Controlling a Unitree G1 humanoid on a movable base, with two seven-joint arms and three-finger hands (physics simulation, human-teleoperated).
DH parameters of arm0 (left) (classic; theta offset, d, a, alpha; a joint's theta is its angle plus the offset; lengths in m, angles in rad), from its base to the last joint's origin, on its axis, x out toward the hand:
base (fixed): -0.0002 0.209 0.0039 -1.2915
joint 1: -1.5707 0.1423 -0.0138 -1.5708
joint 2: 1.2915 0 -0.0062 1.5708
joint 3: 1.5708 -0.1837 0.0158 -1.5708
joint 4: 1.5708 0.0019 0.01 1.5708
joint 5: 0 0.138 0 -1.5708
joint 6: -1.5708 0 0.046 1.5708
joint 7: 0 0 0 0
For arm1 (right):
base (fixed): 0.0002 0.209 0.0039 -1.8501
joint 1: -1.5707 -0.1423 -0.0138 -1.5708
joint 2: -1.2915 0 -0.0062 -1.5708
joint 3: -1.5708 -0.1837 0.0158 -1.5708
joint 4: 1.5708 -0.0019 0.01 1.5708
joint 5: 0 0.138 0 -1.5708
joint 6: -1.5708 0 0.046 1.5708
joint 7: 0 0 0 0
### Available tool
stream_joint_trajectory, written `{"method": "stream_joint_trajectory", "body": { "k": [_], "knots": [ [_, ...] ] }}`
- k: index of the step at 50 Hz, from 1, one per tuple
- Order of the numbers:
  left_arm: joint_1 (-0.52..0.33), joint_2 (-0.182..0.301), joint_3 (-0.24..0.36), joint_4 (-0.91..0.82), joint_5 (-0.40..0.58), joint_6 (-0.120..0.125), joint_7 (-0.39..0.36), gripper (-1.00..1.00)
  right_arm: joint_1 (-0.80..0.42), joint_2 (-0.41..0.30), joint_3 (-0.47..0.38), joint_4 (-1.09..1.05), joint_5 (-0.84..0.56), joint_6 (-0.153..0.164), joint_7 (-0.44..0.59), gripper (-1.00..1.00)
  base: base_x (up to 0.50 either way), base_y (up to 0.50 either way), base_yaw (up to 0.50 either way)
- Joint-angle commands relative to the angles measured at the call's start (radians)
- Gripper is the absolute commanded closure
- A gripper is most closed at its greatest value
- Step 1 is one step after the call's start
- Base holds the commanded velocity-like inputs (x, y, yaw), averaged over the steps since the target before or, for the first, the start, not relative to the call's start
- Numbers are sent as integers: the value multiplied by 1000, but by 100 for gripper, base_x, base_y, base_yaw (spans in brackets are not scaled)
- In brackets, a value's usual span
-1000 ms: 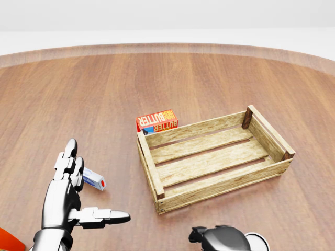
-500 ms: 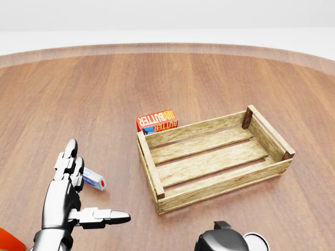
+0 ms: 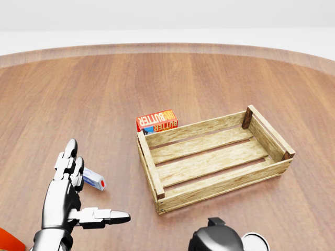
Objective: Pick up the tomato sauce, and put it in the wooden tray.
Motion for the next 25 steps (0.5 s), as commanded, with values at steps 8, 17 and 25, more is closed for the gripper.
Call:
{"method": "stream_joint_trajectory", "body": {
  "k": [8, 17, 25],
  "knots": [
    [-3, 1, 1, 7, -2, -3, 0, -100, -18, 13, 14, -44, -17, 0, 8, 100, 0, 0, 0],
    [-3, 1, 1, 10, 0, -6, -1, -100, -13, 17, 16, -75, -17, 0, 21, 100, 0, 0, 0],
    [-2, 1, 0, 9, 0, -7, -1, -100, -8, 25, 21, -155, -7, 0, 61, 100, 0, 0, 0]
  ]
}}
